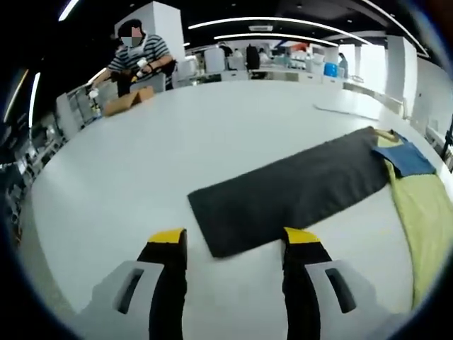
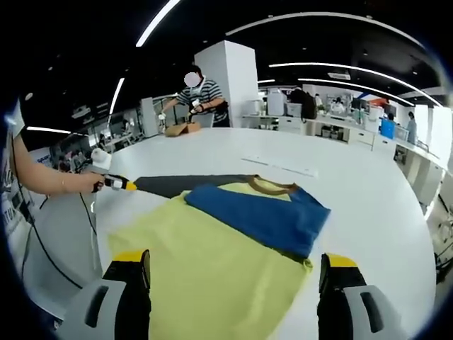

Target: Fold the garment on the visible template until the final outline fits inside the template.

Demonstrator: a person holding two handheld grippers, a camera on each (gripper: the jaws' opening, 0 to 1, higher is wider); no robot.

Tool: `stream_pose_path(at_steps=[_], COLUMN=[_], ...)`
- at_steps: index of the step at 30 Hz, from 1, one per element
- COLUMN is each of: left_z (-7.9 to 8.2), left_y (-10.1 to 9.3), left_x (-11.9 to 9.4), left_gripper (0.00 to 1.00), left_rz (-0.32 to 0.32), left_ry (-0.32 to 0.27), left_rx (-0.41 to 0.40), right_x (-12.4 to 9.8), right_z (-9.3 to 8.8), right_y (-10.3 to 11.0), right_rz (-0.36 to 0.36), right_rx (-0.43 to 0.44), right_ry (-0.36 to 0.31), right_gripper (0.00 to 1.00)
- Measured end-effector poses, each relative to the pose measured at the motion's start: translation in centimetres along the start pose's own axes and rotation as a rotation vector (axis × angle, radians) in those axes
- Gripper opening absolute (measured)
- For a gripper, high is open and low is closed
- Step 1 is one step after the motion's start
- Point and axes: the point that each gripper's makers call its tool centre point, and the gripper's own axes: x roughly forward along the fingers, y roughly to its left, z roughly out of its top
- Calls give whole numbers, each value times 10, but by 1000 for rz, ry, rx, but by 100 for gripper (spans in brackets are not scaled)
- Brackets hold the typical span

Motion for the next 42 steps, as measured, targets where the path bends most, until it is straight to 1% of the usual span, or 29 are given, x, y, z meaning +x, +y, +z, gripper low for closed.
stream_pose_path(at_steps=[1,2,4,6,10,11,13,15,16,18,20,23,24,25,28,30,32,34,37,40,42], left_z=[-1,2,0,1,-1,0,0,1,0,-2,-1,-1,-2,-1,2,7,8,10,18,23,29], left_y=[2,4,7,5,3,2,5,7,8,14,12,13,13,14,13,16,17,16,17,19,20], left_x=[0,1,0,1,2,2,3,4,3,3,3,2,2,1,-1,-2,-2,-2,-3,-1,0], left_gripper=[43,43,37,33,25,24,20,18,16,9,8,6,5,0,0,0,0,0,0,0,0], left_rz=[5,10,18,6,1,1,8,9,14,46,35,38,42,44,31,27,23,15,8,4,1], left_ry=[-2,-30,-24,-31,-28,-36,-37,-35,-31,-15,-20,-17,-12,-12,-17,-37,-38,-34,-43,-43,-53], left_rx=[-10,-51,-55,-72,-142,-180,-167,-188,-202,-211,-222,-229,-250,-260,-274,-285,-293,-278,-244,-227,-214], right_x=[-1,-1,-3,-4,-6,-6,-7,-7,-8,-8,-9,-9,-9,-9,-10,-10,-10,-10,-10,-10,-11], right_z=[-2,-3,-6,-7,-10,-11,-14,-16,-17,-19,-21,-21,-20,-20,-19,-17,-16,-16,-17,-18,-19], right_y=[0,1,2,3,-2,-3,-3,-4,-4,-4,-4,-4,-4,-4,-4,-5,-7,-8,-7,-8,-8], right_rz=[-1,-2,-7,-11,-40,-48,-53,-60,-61,-67,-70,-76,-77,-78,-80,-81,-85,-86,-84,-87,-90], right_rx=[9,13,11,15,17,17,19,19,18,20,21,18,18,21,19,13,14,17,14,11,10], right_ry=[0,2,4,5,14,14,20,24,26,29,31,30,27,27,26,22,20,20,24,31,34], right_gripper=[97,97,97,97,97,97,97,97,97,97,96,96,96,96,96,96,95,95,96,96,96])
